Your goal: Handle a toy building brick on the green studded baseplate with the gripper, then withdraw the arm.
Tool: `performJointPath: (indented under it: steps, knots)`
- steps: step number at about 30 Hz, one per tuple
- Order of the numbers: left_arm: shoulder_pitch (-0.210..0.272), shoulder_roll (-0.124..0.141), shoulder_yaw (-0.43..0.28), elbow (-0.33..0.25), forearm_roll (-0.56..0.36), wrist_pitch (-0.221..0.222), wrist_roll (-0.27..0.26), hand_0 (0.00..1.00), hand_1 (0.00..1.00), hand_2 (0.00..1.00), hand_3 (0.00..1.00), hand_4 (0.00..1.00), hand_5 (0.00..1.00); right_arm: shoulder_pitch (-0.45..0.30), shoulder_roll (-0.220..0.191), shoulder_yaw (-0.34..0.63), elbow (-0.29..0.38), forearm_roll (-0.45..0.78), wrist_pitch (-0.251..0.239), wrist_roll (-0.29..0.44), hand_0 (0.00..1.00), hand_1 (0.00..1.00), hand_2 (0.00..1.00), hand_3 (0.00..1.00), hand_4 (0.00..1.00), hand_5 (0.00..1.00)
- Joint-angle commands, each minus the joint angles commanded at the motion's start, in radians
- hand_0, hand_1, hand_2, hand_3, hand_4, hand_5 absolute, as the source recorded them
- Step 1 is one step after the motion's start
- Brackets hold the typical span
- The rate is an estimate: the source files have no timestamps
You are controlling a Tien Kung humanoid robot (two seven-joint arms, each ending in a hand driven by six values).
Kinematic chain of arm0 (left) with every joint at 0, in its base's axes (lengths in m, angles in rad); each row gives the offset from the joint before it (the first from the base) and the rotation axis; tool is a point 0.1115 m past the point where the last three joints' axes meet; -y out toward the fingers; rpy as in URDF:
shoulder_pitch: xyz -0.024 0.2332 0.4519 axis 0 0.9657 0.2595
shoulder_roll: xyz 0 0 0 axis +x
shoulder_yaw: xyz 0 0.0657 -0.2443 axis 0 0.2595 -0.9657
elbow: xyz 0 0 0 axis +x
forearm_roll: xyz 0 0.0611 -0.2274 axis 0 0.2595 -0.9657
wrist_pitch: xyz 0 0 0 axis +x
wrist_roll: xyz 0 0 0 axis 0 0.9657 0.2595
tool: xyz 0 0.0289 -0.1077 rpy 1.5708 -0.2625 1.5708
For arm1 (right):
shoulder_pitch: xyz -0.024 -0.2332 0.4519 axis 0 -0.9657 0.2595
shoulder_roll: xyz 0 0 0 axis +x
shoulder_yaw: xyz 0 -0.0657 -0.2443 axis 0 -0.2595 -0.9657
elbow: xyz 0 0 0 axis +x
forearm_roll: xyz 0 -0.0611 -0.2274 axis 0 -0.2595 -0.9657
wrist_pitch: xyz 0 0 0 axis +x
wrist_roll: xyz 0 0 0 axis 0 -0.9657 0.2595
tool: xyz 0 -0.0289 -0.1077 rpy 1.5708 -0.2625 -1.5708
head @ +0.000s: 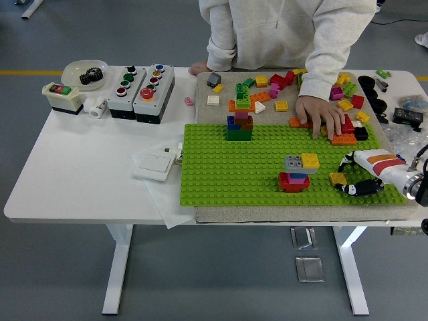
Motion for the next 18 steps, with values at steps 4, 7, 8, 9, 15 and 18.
performJointPath:
  steps: [4, 7, 8, 9, 15, 18]
  knots:
    - [0.001, 0.001, 0.001, 0.000, -0.002, 0.000, 0.000, 0.785, 0.712, 0.638, 0.561, 0.586, 0.612, -0.004, -0.001, -0.004, -0.005, 0.001, -0.010, 0.008, 0.495, 0.533, 0.588, 0.520, 0.717, 0.311]
    - [0.000, 0.001, 0.004, 0.000, -0.007, 0.000, -0.001, 0.785, 0.712, 0.638, 0.561, 0.586, 0.612, -0.009, 0.000, -0.006, -0.013, 0.001, -0.022, 0.017, 0.495, 0.533, 0.588, 0.520, 0.717, 0.311]
    - [0.000, 0.001, 0.005, 0.000, -0.007, 0.000, -0.001, 0.785, 0.712, 0.638, 0.561, 0.586, 0.612, -0.009, 0.000, -0.006, -0.013, 0.000, -0.023, 0.017, 0.495, 0.533, 0.588, 0.520, 0.717, 0.311]
    - [0.000, 0.001, 0.005, 0.000, -0.008, 0.000, -0.001, 0.785, 0.712, 0.638, 0.561, 0.586, 0.613, -0.011, -0.001, -0.007, -0.013, 0.001, -0.028, 0.021, 0.459, 0.516, 0.573, 0.517, 0.694, 0.301]
    - [0.000, 0.000, 0.001, 0.000, -0.005, 0.001, -0.001, 0.783, 0.711, 0.638, 0.561, 0.586, 0.613, -0.013, -0.005, -0.006, -0.007, 0.004, -0.047, 0.031, 0.457, 0.511, 0.569, 0.511, 0.682, 0.292]
    - [0.001, 0.000, -0.004, 0.000, 0.001, 0.001, 0.000, 0.783, 0.711, 0.638, 0.561, 0.586, 0.613, -0.013, -0.007, -0.004, 0.002, 0.003, -0.053, 0.033, 0.457, 0.511, 0.569, 0.511, 0.682, 0.292]
